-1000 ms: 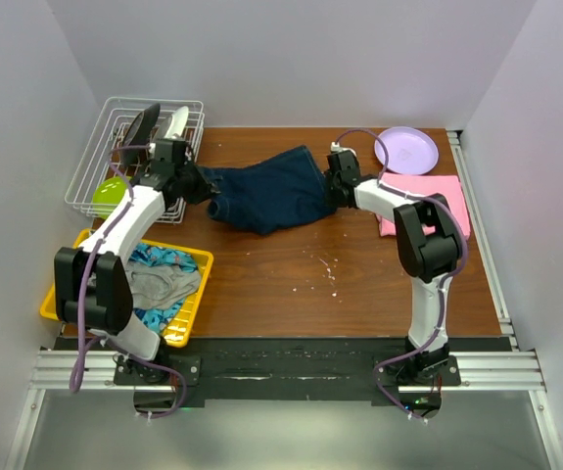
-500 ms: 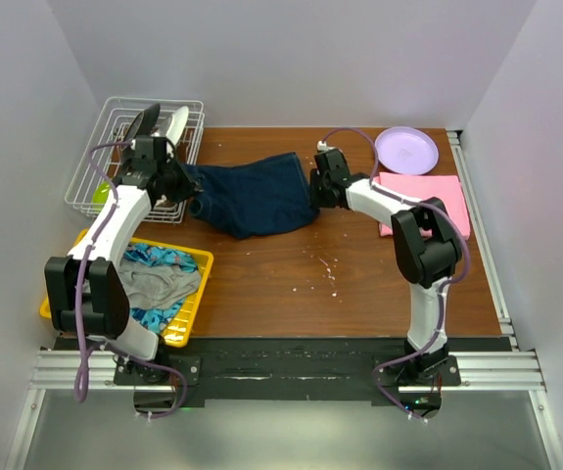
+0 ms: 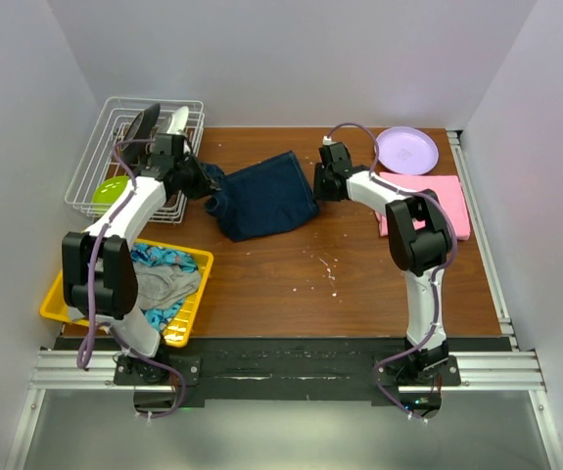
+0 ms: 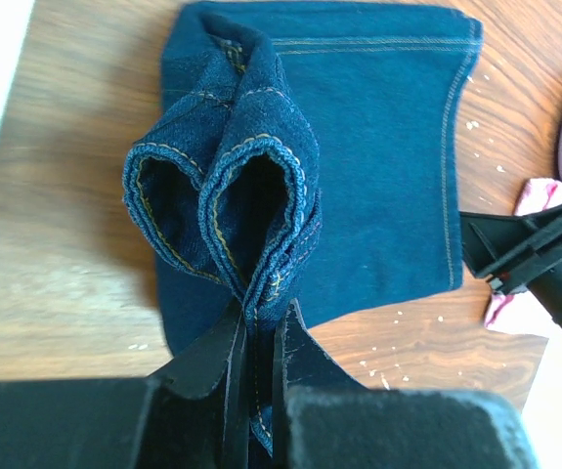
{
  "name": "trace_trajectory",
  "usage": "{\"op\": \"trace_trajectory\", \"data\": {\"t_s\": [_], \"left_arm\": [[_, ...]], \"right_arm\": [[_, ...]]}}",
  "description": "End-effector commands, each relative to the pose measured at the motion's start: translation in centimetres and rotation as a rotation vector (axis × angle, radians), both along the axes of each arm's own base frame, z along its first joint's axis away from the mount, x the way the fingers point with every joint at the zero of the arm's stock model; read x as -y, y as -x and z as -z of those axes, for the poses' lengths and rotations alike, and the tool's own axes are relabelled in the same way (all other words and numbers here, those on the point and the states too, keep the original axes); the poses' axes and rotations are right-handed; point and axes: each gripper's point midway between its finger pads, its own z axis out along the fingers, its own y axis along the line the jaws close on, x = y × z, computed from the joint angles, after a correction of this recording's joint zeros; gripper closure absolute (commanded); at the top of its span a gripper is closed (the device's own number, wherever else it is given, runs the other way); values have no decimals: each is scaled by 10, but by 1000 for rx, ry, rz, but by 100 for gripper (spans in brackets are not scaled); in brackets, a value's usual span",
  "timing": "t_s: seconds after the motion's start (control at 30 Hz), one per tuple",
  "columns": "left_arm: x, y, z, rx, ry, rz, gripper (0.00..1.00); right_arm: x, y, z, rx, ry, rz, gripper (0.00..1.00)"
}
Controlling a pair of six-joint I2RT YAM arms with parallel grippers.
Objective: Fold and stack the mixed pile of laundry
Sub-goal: Fold the skirt at the center of the board.
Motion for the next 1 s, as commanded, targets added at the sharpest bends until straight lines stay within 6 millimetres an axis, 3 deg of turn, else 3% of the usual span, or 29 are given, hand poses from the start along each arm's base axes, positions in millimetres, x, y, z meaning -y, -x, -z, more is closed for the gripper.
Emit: {"op": "trace_trajectory", "data": {"t_s": [0.0,0.2,0.23,0.53,0.67,0.87,0.9,0.97], "left_arm": [[35,-24,-31,103,86,53,100],[72,-35,-35,111,118,104,100],[84,-37,-44,129,123,124,100],[149,-55,-42,120,172,200,100],[173,-61,-19,80,181,224,100],[203,-67,1,63,219,274,100],[209,-69,-2,78,228,287,100],[214,-71,6,67,231,300,86]], "right_arm": [[-12,-4,-13,27,-48,-29,64],[-14,-2,-2,-1,-68,-22,64],[-14,-2,-1,-5,-70,-22,64],[-12,1,9,-24,-65,-15,65],[-10,2,10,-27,-61,-11,65],[-9,3,10,-28,-58,-13,65],[-8,3,10,-27,-57,-11,65],[-3,2,6,-23,-44,3,62]]}}
